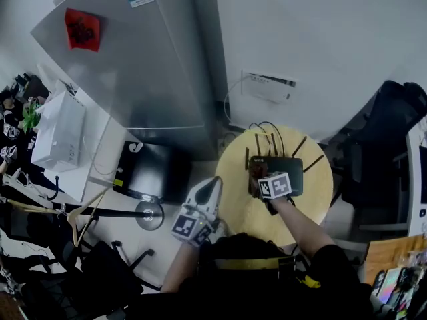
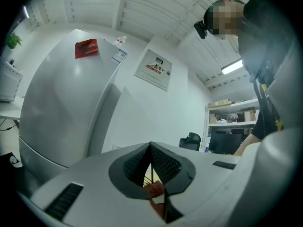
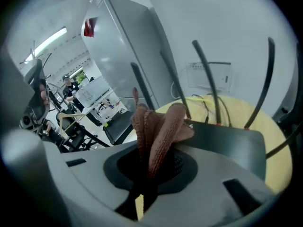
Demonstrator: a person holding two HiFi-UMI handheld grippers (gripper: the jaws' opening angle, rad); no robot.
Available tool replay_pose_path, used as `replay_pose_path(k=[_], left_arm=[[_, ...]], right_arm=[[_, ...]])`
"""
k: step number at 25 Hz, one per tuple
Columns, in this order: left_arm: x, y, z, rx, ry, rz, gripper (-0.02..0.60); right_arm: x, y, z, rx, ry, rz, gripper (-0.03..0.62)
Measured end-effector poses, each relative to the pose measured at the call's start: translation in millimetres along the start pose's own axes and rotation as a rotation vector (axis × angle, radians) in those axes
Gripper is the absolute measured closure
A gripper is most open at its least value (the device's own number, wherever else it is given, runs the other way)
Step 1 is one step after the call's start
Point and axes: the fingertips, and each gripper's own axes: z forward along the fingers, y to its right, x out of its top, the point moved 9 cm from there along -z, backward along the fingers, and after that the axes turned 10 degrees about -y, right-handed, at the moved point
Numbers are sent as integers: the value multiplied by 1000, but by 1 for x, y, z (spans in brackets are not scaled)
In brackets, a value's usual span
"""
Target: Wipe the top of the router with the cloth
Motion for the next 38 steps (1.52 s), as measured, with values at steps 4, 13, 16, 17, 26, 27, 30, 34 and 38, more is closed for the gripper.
replay_pose_path(k=[4, 13, 16, 17, 26, 27, 30, 34, 38], left_arm=[[-3, -5, -14, 26, -2, -6, 589], [-11, -10, -34, 78, -13, -27, 591], [-12, -10, -32, 58, -35, -6, 591], [-11, -9, -31, 54, -34, -7, 589], [-6, 5, -14, 5, -16, 2, 591], [-7, 6, -12, 1, -20, 3, 590], [-8, 10, -7, -11, -23, 7, 590], [-11, 16, -1, -35, -43, 14, 590], [-9, 24, 3, -55, -45, 23, 590]], right_arm=[[-6, -13, 25, 9, -62, 18, 531], [-6, -25, 43, -212, -93, -263, 530], [-9, -29, 38, -279, -93, -308, 530], [-9, -28, 35, -298, -97, -313, 530], [-24, 7, 21, -277, -82, -224, 530], [-26, 10, 19, -283, -82, -219, 530], [-31, 20, 13, -296, -74, -205, 530], [-39, 35, 5, -299, -69, -175, 530], [-45, 49, -5, -316, -56, -148, 530]])
